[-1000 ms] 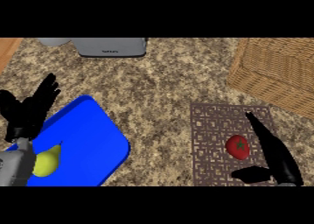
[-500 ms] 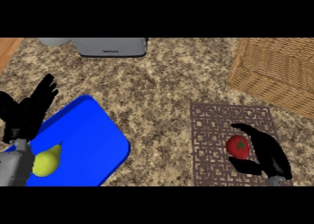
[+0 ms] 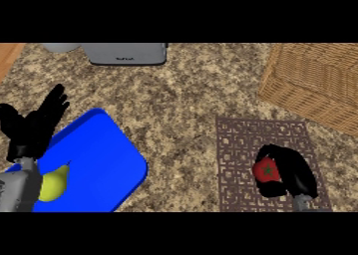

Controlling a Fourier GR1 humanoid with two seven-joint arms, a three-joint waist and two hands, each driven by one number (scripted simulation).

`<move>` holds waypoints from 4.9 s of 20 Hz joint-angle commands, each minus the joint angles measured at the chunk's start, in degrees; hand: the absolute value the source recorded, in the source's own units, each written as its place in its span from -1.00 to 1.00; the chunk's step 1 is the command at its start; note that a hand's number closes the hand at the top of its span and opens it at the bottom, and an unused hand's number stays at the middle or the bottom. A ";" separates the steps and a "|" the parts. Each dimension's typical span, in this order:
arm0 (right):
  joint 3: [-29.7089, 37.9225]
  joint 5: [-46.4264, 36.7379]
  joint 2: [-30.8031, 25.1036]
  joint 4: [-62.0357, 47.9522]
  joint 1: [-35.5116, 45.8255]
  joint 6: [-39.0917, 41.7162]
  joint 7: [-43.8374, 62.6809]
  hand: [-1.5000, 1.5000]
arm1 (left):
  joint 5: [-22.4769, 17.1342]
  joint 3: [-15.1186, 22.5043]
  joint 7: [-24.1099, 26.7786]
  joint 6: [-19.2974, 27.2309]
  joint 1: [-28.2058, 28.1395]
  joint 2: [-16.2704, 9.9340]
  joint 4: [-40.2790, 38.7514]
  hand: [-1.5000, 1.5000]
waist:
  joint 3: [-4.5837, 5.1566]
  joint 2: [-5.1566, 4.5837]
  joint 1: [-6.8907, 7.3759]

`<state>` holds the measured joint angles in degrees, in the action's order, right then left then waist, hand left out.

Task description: Pick the tomato from the placemat and place it in the basket

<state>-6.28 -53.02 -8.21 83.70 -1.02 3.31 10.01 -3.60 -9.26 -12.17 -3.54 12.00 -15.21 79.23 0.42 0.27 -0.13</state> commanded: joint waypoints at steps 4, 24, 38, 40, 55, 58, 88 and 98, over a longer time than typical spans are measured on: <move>-17.41 -4.59 7.96 -0.26 4.51 -1.08 13.01 1.00 | 0.84 2.29 -2.93 1.16 -1.85 2.05 5.38 0.00 | -0.44 -0.16 1.14; -34.64 -2.16 8.20 27.77 9.61 -22.94 32.05 1.00 | 0.07 -0.94 -1.09 -0.42 0.31 -0.17 0.96 0.00 | -0.38 0.15 -0.65; -9.21 -1.88 6.70 23.80 34.89 -7.98 40.44 1.00 | 0.94 -1.65 1.81 -1.36 1.70 -0.27 -3.79 0.00 | -0.40 -0.35 0.22; -2.30 1.58 4.40 24.55 41.78 -2.27 43.19 1.00 | 0.63 -1.05 -0.21 -1.16 1.80 0.02 -0.86 0.00 | -0.41 -0.27 0.27; 14.84 2.22 -10.50 3.60 47.82 -5.50 31.72 1.00 | 0.75 -1.64 -1.81 -1.20 0.70 -0.55 1.78 0.00 | -0.44 -0.37 0.26; 16.33 3.12 -10.76 -0.49 43.95 -9.49 26.60 1.00 | 0.93 -1.05 1.02 -1.08 -3.16 1.34 2.84 0.00 | -0.44 -0.36 0.49; 33.05 20.05 -19.89 -41.11 50.67 -28.91 -7.35 -1.00 | 1.68 -1.55 0.44 -2.41 1.08 0.59 -0.96 0.00 | -0.44 -0.46 0.72; 49.48 37.81 -27.60 -32.30 43.93 -24.08 -5.47 -1.00 | 2.79 -0.61 -0.24 -0.17 -1.45 2.64 1.41 0.00 | -0.45 -0.03 -0.85</move>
<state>38.47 -21.12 -32.37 48.77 45.62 -24.51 4.09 -2.24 -11.10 -12.88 -5.15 11.19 -14.13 80.50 -0.05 0.11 -0.41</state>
